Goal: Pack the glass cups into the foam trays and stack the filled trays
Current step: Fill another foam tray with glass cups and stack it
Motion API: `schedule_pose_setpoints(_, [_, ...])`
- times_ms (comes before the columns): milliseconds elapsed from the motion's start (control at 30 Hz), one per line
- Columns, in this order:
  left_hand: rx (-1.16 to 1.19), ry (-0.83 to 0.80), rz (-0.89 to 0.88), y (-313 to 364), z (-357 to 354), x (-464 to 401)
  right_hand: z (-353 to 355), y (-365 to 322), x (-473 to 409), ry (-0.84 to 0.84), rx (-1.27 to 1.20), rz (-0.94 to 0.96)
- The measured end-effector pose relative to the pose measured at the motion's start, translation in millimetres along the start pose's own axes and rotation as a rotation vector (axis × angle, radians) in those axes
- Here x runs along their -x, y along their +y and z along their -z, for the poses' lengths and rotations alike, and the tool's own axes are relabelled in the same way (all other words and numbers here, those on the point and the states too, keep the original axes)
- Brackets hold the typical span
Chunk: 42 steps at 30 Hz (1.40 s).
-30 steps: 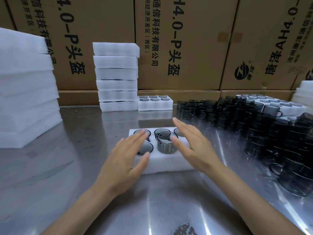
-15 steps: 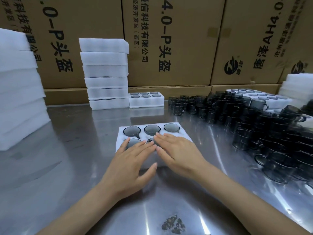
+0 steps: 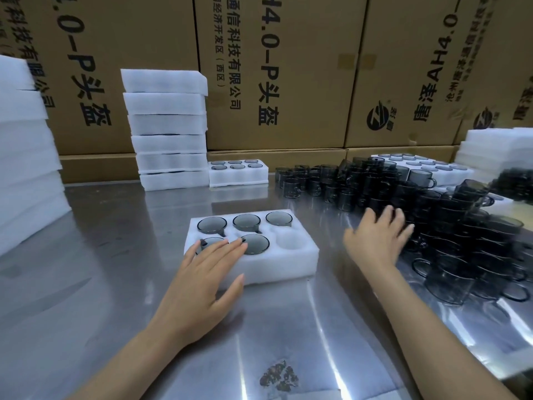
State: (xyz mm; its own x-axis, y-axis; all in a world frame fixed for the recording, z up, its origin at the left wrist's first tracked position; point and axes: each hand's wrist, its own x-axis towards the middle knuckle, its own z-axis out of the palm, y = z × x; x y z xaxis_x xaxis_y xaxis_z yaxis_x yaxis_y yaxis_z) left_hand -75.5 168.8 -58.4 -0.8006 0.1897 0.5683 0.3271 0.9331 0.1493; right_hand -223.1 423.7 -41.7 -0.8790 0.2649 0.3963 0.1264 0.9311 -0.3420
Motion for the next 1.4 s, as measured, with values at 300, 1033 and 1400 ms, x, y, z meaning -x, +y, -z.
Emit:
schedule_pose_setpoints(300, [0.004, 0.011, 0.004, -0.6, 0.3, -0.6, -3.8, -7.2, 3.5, -0.021, 0.091, 0.108])
schedule_pose_setpoints(1033, [0.064, 0.033, 0.008, -0.8, 2.0, -0.9, 20.9, -47.8, 45.2, 0.074, -0.485, 0.871])
schedule_pose_setpoints(1400, [0.062, 0.025, 0.006, 0.4, 3.5, -1.1, 29.4, -40.0, 38.7, -0.119, -0.473, 0.859])
